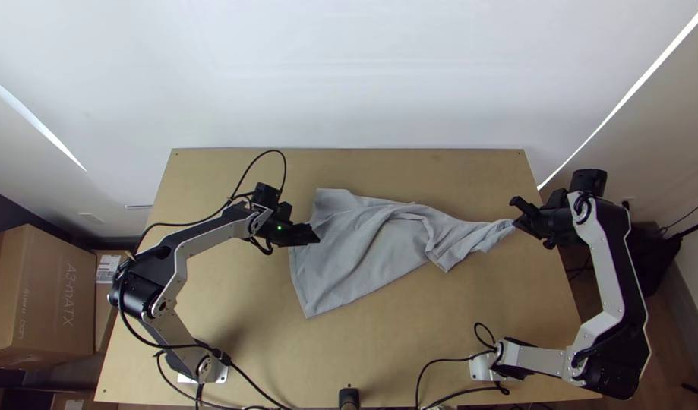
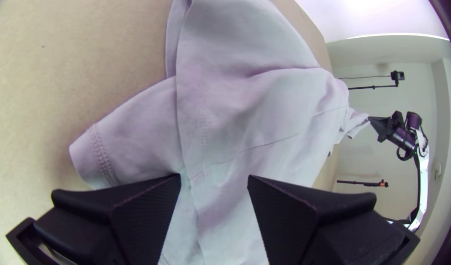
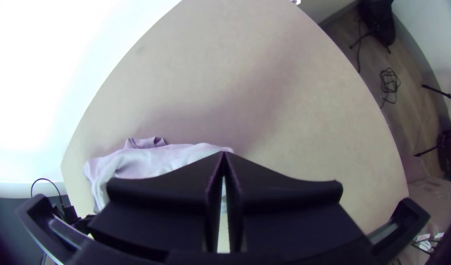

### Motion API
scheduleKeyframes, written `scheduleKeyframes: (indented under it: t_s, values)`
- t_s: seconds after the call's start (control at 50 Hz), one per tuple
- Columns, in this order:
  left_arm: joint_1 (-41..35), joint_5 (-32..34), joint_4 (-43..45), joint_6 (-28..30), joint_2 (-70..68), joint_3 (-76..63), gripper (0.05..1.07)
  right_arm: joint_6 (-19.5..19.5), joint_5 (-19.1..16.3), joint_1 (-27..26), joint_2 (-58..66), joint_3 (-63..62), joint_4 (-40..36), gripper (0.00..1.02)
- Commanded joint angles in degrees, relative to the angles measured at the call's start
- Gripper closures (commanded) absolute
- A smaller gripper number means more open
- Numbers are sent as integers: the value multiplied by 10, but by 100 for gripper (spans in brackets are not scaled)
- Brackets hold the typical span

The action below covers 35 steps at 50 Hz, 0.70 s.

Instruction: Fold the t-shirt

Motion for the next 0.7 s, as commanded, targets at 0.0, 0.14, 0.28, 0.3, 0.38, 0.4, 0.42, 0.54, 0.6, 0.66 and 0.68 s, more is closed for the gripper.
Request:
scheduleKeyframes:
  t_s: [0.0,0.14,0.28,0.3,0.38,0.4,0.42,0.54,0.6,0.66,0.68]
  values:
    - [-9,1,5,-16,22,7,39,13,-6,-5,-16,-13,-5,100]
    - [-13,1,7,-21,25,14,39,13,-6,-4,-16,-12,-3,100]
    - [-14,1,10,-26,27,20,40,13,-6,-5,-15,-14,1,100]
    - [-15,1,11,-26,28,20,40,13,-6,-5,-15,-15,2,100]
    - [-18,0,12,-27,28,20,42,13,-6,-4,-15,-18,2,100]
    - [-18,0,13,-27,28,19,46,13,-6,-4,-16,-18,3,100]
    - [-18,0,17,-28,26,17,48,13,-6,-4,-16,-18,3,100]
    - [-18,-1,26,-31,20,11,65,13,-6,-4,-15,-17,5,100]
    - [-17,-3,29,-31,20,9,70,13,-6,-4,-14,-18,6,100]
    - [-17,-4,33,-31,20,5,71,13,-6,-3,-14,-18,6,100]
    - [-16,-4,33,-30,19,3,71,13,-6,-3,-14,-18,6,100]
